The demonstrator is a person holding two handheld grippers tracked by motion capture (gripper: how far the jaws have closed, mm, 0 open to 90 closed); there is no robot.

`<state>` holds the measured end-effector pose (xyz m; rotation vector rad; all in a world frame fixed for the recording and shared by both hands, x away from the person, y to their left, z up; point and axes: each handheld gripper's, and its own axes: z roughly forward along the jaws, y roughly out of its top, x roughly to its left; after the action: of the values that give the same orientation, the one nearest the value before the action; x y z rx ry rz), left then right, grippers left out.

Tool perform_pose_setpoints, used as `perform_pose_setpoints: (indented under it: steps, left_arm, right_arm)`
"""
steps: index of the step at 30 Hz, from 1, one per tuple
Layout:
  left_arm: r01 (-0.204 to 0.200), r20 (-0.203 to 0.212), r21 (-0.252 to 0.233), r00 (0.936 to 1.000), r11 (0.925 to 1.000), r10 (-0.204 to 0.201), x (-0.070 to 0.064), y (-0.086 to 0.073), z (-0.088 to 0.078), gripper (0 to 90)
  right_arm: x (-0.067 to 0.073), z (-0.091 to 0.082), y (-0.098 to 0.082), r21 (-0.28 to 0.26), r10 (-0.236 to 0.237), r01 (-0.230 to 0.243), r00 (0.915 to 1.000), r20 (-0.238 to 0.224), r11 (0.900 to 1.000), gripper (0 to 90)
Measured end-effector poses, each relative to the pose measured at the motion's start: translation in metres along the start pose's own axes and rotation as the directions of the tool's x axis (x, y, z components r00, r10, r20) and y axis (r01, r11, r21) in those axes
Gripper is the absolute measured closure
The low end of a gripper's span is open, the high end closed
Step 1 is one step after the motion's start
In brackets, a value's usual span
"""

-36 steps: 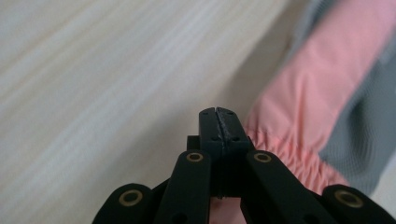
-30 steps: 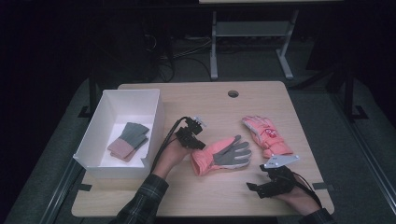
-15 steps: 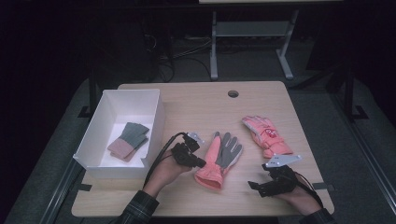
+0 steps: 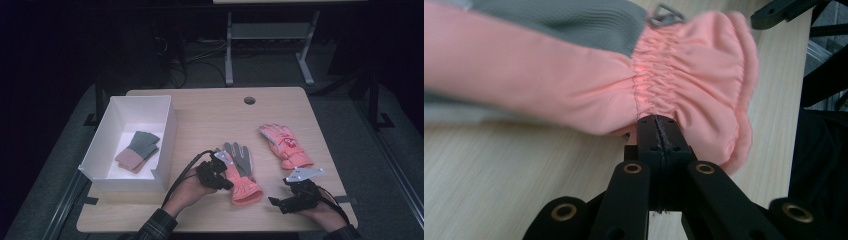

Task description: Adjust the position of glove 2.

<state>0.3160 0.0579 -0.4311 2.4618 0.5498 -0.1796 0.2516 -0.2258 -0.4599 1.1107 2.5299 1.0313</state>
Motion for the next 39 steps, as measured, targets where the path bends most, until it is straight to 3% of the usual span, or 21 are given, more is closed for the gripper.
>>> perform_pose_setpoints:
  steps: [10,13,20,26,31,35,37,38,39]
  left_arm:
    - [-0.046,0.002,-0.002,0.9989,0.9989,0.046,-0.008,0.01,0.016,89.7]
    - [-0.051,-0.03,-0.014,0.9983,0.9986,0.05,-0.008,0.007,0.011,89.5]
    - [-0.029,-0.068,-0.066,0.9974,0.9974,0.024,-0.004,-0.013,-0.008,71.0]
    - [-0.034,-0.121,-0.075,0.9924,0.9966,0.025,-0.003,-0.033,-0.017,48.9]
    - [-0.004,-0.15,-0.124,0.9886,0.9923,-0.015,0.0,-0.051,-0.025,35.0]
    - [0.02,-0.146,-0.128,0.9886,0.9916,-0.039,0.003,-0.06,-0.028,28.3]
    - [0.024,-0.159,-0.147,0.9862,0.9888,-0.048,0.003,-0.063,-0.03,23.9]
    - [0.007,-0.168,-0.131,0.9854,0.9913,-0.03,0.004,-0.065,-0.032,22.6]
    - [0.024,-0.178,-0.143,0.9829,0.9894,-0.049,0.004,-0.066,-0.031,20.6]
  right_arm:
    - [0.001,0.0,0.0,0.003,-0.006,0.006,1.0,-0.005,1.0,12.8]
    - [0.002,0.001,0.0,0.016,-0.016,0.016,0.9999,-0.003,1.0,12.8]
    - [0.002,-0.007,0.005,0.023,-0.007,0.007,0.9999,-0.01,1.0,14.3]
    - [0.003,-0.01,0.007,0.021,0.002,-0.002,1.0,0.005,1.0,20.1]
    - [0.0,-0.014,0.012,0.009,0.019,-0.019,0.9997,0.014,1.0,26.6]
    - [-0.004,-0.015,0.02,0.015,0.016,-0.016,0.9998,0.014,1.0,29.8]
    - [-0.005,-0.015,0.023,0.024,0.017,-0.017,0.9996,0.022,1.0,30.1]
    - [-0.006,-0.015,0.025,0.026,0.017,-0.018,0.9996,0.021,1.0,30.4]
    - [-0.007,-0.015,0.027,0.024,0.024,-0.024,0.9995,0.019,0.999,30.5]
